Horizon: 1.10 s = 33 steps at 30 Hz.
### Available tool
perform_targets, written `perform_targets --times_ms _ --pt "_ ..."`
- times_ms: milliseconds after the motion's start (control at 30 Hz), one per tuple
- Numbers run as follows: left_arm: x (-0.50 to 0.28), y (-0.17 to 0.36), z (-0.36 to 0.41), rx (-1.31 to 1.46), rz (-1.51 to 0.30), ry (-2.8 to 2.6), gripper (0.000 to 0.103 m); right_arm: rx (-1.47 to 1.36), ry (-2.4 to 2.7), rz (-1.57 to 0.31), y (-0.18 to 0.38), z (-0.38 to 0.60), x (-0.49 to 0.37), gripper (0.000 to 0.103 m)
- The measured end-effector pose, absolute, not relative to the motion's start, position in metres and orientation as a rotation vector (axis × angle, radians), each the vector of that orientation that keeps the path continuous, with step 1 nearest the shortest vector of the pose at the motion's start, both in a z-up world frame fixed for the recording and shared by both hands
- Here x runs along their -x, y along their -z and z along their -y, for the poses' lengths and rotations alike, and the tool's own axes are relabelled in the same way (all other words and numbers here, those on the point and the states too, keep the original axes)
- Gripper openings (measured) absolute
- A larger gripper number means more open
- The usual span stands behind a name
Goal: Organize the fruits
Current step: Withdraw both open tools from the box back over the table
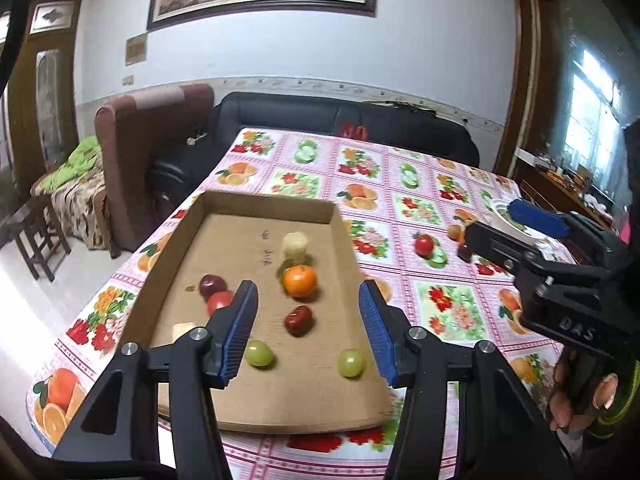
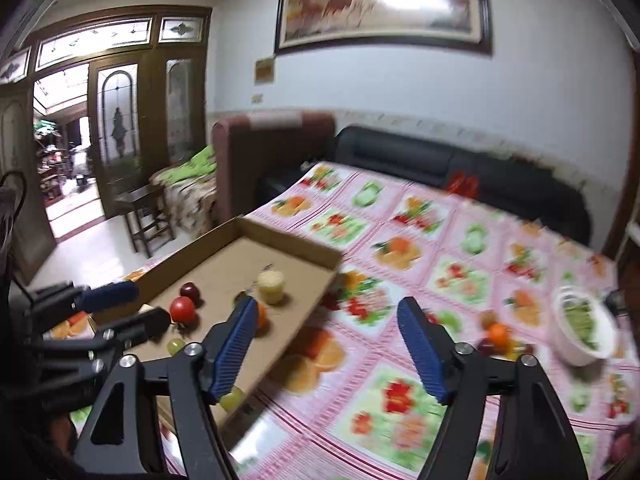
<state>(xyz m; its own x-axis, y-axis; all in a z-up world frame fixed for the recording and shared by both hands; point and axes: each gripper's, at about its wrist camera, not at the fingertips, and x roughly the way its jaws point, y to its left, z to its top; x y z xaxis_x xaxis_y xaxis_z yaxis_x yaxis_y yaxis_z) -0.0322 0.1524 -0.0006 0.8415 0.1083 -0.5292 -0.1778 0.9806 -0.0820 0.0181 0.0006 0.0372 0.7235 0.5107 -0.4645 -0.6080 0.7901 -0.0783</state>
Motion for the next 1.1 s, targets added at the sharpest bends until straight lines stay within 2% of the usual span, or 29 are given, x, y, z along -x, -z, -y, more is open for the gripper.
perform_targets --times_ms 200,300,400,467,500,533,733,933,1100 --pt "0.034 -0.009 -0.125 0.103 -0.545 -0.104 0.051 0.252 -0.533 -0.385 -0.048 0.041 0.004 0.077" --pt "0.035 -0.015 -0.111 0.094 -0.535 -0.089 0.058 0.236 -0.501 -0.377 -0.05 0.061 0.011 0.077" --pt "0.034 -0.021 -0.097 0.074 -0.535 -0.084 0.059 0.212 -0.472 -0.376 -0.052 0.081 0.017 0.079" --pt "0.029 -0.023 -0.084 0.052 -0.562 -0.092 0.066 0.199 -0.452 -0.379 -0.052 0.093 0.019 0.079" --pt "0.026 -0.024 -0.079 0.044 -0.579 -0.099 0.075 0.193 -0.446 -0.383 -0.051 0.099 0.02 0.08" --pt "0.024 -0.023 -0.075 0.035 -0.594 -0.111 0.077 0.18 -0.438 -0.39 -0.051 0.107 0.021 0.08" --pt "0.011 -0.012 -0.041 -0.038 -0.722 -0.123 0.077 0.115 -0.376 -0.459 -0.048 0.147 0.028 0.083" --pt "0.001 0.024 -0.014 -0.04 -0.893 -0.042 0.077 0.055 -0.27 -0.609 -0.028 0.18 0.028 0.084" --pt "-0.001 0.035 0.001 -0.062 -0.936 -0.018 0.077 0.041 -0.197 -0.698 -0.01 0.195 0.027 0.084"
